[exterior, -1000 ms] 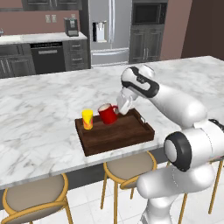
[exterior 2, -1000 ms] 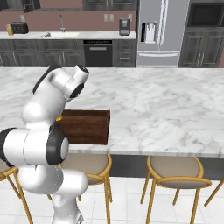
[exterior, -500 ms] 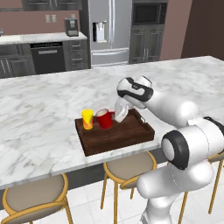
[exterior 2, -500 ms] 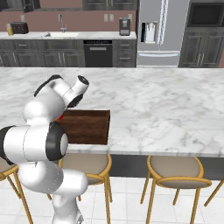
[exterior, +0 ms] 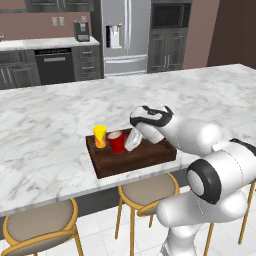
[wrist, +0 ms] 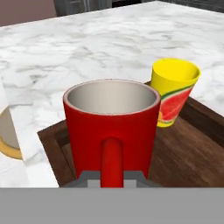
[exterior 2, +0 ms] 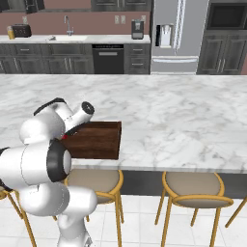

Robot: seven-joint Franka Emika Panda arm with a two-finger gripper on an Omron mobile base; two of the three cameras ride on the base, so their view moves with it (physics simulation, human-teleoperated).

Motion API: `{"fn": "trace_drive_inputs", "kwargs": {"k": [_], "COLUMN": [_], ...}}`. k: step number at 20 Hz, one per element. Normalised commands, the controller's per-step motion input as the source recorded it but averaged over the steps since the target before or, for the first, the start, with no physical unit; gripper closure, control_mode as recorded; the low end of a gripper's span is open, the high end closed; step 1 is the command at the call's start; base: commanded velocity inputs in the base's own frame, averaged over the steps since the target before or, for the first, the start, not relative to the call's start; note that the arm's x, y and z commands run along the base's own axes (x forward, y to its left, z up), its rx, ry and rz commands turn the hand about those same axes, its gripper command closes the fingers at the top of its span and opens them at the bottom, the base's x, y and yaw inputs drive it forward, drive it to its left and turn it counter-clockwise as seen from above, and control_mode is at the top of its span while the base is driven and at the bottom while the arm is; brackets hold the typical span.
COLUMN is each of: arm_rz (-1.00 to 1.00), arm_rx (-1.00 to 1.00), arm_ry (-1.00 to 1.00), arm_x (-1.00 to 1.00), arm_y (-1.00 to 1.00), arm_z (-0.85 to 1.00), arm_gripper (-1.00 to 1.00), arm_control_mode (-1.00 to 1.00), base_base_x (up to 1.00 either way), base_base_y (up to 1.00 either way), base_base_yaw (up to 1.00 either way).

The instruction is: There is a tray on the dining counter. Grab the cup, mug, and pitcher and place them on the tray. The pitcher may be placed next to the tray if it cannot fit the tray.

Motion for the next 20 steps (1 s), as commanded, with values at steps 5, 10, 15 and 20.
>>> {"fn": "trace_drive_inputs", "kwargs": {"k": [5,10,15,20], "arm_rz": [-0.02,0.0,0.02,0.08], "arm_rx": [0.0,0.0,0.0,0.0], "arm_ry": [0.0,0.02,0.0,0.0], "arm_x": [0.4,0.38,0.05,-0.04], "arm_y": [0.0,0.0,0.02,0.19], "arm_z": [-0.14,-0.12,-0.2,-0.14], "arm_gripper": [1.0,1.0,1.0,1.0], "arm_control_mode": [-1.0,-1.0,-1.0,-1.0], "base_base_x": [0.0,0.0,0.0,0.0], "base_base_y": [0.0,0.0,0.0,0.0], "base_base_yaw": [0.0,0.0,0.0,0.0]}}
